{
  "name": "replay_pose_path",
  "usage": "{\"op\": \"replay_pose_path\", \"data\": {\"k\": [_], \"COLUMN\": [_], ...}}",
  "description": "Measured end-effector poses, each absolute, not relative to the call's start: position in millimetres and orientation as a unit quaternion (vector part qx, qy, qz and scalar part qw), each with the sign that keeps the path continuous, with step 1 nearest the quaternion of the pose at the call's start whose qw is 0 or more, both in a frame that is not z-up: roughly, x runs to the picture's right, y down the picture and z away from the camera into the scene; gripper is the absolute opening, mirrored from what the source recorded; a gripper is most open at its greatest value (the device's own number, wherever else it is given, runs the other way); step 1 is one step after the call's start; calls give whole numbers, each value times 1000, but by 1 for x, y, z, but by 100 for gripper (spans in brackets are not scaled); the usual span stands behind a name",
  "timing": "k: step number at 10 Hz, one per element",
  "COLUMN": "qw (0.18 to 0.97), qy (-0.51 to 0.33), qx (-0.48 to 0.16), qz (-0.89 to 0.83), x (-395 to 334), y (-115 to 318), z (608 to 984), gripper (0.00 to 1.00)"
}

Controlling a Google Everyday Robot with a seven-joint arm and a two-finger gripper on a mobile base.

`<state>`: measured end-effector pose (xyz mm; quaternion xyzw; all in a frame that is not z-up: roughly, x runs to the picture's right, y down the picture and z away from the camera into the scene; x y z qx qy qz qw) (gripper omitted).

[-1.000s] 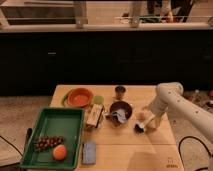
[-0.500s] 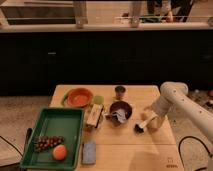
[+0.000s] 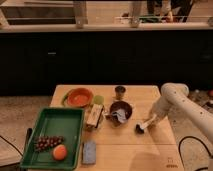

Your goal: Wipe table surface with brush

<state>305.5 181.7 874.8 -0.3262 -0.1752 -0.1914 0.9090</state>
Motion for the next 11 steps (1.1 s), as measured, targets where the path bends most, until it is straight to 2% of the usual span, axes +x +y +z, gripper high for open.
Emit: {"op": "replay_pose_path", "data": {"k": [2, 3, 11], "qw": [910, 910, 913], "qy": [-174, -174, -182], "qx": [-327, -326, -310], "qz": [-188, -187, -193], "x": [309, 311, 305], "y": [187, 188, 202], "z": [873, 871, 838], "gripper": [3, 0, 0]}}
